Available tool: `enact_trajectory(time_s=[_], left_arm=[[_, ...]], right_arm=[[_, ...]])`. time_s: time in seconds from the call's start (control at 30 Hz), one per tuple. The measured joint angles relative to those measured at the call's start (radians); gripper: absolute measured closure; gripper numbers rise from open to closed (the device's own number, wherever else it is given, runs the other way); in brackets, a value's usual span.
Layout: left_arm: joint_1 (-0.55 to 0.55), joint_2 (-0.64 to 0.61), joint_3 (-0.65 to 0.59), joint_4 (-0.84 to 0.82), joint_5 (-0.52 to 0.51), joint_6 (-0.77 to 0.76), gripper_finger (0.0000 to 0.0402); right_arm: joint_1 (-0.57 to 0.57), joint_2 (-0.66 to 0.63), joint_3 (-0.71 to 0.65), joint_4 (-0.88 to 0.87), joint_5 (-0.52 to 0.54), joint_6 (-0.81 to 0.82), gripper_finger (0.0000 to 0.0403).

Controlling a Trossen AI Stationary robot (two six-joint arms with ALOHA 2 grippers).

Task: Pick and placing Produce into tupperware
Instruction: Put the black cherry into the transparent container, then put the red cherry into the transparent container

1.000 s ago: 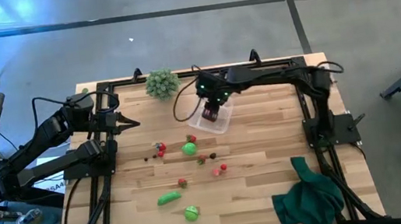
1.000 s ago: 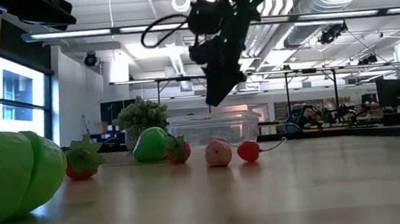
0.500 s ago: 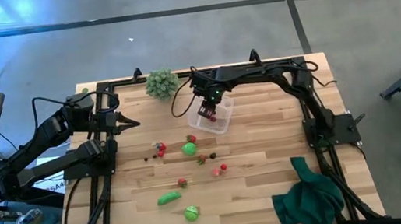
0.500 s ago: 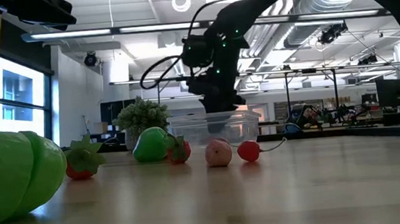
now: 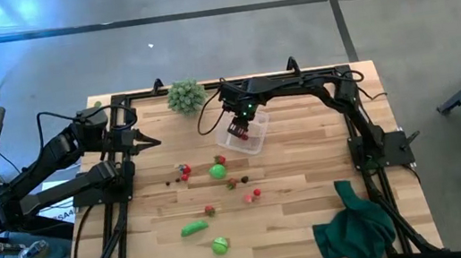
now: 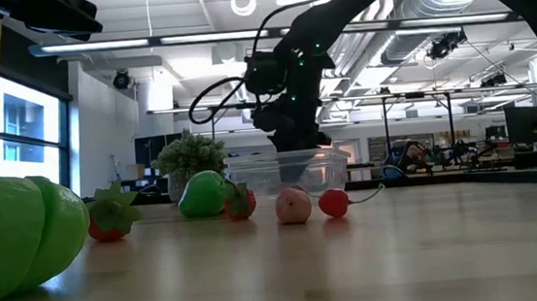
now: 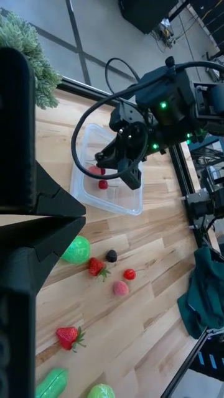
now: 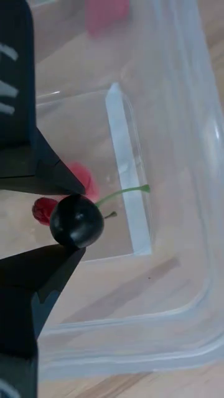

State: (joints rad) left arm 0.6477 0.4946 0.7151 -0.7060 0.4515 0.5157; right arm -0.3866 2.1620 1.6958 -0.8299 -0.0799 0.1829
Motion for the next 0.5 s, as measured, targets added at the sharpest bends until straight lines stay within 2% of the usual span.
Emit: enact_trajectory(time_s=[0.17, 0.5], left_arm=[[0.0, 0.0, 0.0, 0.0, 0.0, 0.0, 0.0399], [0.0, 0.0, 0.0, 0.0, 0.0, 0.0, 0.0399]], right_arm=[[0.0, 0.0, 0.0, 0.007, 0.0, -0.002, 0.0286], [0.001, 0.0, 0.0, 0.027, -0.003, 0.001, 0.0246]])
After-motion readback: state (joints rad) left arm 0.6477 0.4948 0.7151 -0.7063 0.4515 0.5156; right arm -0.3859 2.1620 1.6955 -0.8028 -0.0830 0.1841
